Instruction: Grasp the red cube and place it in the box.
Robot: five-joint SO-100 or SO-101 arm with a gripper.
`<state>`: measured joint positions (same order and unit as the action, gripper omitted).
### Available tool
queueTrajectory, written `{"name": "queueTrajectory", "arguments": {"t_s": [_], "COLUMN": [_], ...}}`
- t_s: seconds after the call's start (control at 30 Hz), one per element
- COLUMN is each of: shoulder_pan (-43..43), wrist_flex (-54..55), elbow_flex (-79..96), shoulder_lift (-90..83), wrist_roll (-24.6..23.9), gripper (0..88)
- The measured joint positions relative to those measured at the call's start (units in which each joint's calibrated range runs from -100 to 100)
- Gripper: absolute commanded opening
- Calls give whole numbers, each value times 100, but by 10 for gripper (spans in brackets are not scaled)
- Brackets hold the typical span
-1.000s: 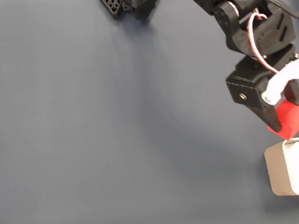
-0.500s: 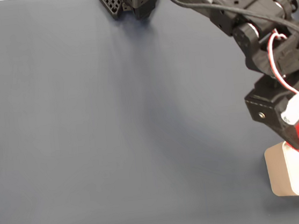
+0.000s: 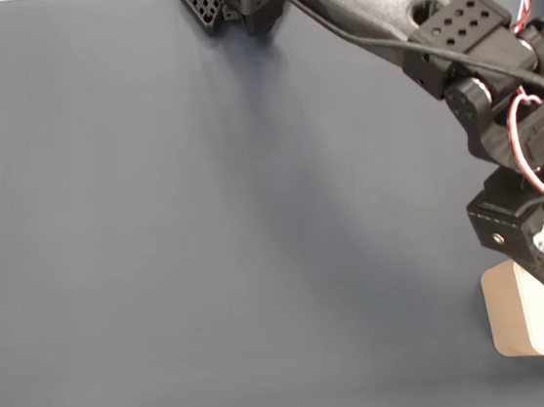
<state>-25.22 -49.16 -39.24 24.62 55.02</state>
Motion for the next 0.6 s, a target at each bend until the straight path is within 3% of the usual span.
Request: {"name": "queueTrajectory", "arguments": {"t_s": [0.6], "shoulder_pan": [-7], "wrist_flex": [453], "elbow_flex": [-443], "shoulder_lift": [747], "wrist_roll": [0], "gripper": [70]}}
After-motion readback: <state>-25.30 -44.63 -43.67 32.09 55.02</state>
